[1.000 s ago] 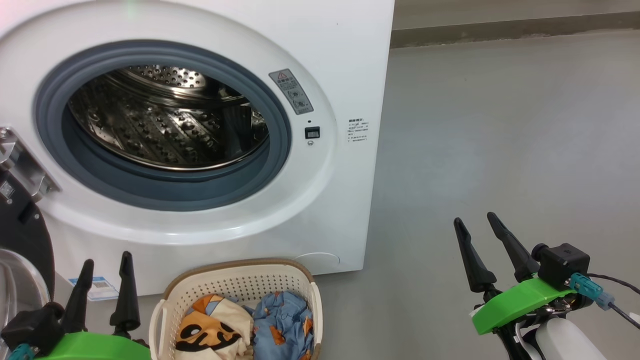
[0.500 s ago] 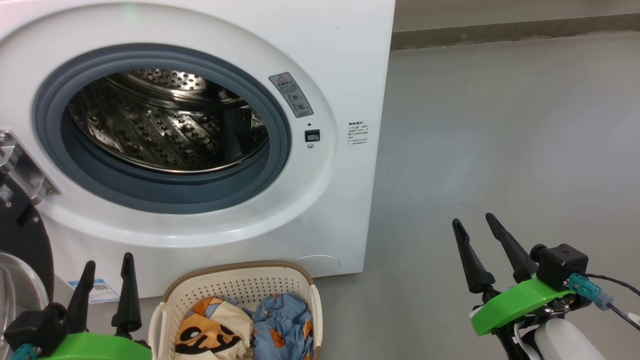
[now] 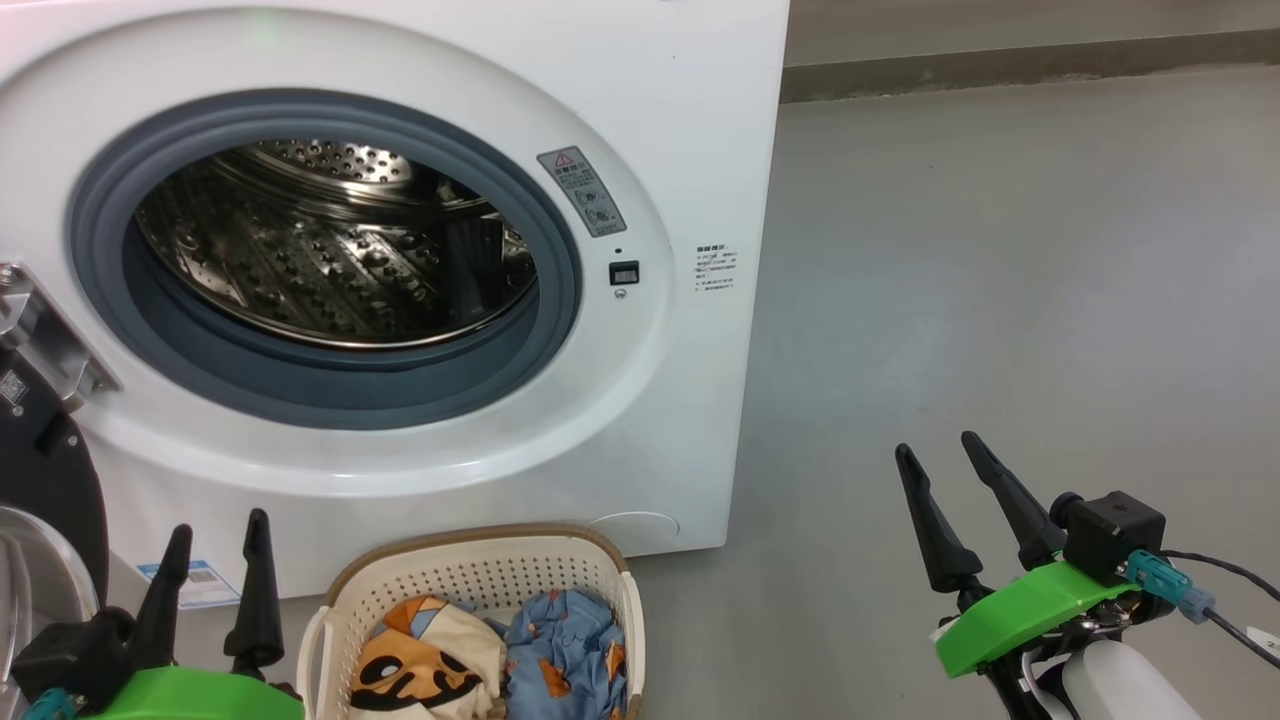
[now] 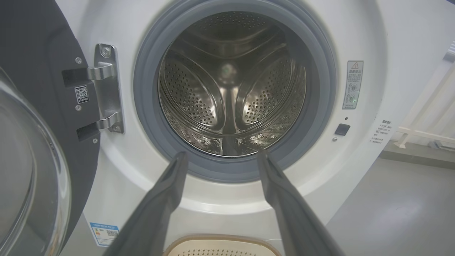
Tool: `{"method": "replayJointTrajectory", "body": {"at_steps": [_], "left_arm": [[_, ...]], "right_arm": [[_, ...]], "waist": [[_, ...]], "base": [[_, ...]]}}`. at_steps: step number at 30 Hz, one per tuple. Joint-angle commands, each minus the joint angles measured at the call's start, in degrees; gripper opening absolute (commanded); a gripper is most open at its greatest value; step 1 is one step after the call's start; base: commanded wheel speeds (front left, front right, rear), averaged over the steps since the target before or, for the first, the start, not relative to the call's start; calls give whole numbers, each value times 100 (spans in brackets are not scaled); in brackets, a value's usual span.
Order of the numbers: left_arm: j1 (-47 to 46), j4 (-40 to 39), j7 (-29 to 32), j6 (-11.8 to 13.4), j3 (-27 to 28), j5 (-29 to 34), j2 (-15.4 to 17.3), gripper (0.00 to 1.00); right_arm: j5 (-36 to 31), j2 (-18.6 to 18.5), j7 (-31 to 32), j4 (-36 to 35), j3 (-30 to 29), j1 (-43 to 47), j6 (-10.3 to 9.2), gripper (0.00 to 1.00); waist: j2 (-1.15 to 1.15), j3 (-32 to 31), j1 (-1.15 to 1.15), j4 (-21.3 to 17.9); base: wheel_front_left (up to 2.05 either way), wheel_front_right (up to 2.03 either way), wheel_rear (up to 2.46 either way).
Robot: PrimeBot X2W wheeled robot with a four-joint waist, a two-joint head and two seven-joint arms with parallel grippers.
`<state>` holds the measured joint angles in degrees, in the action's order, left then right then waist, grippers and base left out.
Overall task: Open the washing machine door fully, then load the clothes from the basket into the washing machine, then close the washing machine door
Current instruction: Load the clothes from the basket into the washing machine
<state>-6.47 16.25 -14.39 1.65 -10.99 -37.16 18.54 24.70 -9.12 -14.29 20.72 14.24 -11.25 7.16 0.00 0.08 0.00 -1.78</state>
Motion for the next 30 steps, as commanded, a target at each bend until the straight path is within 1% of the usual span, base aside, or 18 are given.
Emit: {"method": "replayJointTrajectory", "body": {"at_steps": [1,19,26,30], "left_arm": [[-153,-88,-60,45,195,-3,178,100],[-160,-106,-53,69,160,-41,226,100],[-196,-69,-45,54,117,-60,222,100],[-268,-12,-38,3,79,-70,228,100]], "right_arm": [[-10,-45,-71,-113,94,-178,33,100],[-10,-33,-71,-103,58,-165,33,100],[-31,10,-71,-82,21,-189,33,100],[-60,49,-71,-63,-7,-218,33,100]], "waist": [[0,-5,0,-5],[0,63,0,-54],[0,229,0,-86],[0,392,0,-111]], "base": [[0,0,0],[0,0,0],[0,0,0],[0,0,0]]}}
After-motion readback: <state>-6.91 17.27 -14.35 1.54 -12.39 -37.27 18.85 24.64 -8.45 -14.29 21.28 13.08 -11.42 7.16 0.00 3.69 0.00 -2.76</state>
